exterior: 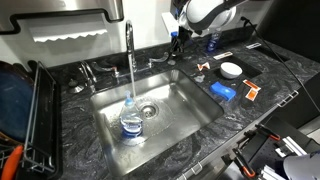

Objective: Close the water tap.

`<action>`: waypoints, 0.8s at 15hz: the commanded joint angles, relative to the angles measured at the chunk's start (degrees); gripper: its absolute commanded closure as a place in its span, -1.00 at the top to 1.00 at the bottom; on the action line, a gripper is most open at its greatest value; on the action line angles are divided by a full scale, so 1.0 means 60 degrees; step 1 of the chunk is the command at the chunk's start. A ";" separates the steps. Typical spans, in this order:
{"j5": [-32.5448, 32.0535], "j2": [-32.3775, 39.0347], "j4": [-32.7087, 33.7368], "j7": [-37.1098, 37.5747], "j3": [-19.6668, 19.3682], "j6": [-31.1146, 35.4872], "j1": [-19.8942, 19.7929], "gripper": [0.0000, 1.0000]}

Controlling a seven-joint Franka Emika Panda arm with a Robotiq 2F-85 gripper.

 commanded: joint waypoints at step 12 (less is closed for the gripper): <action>-0.0622 0.1636 0.0362 0.0323 -0.0388 0.3669 0.0265 -1.00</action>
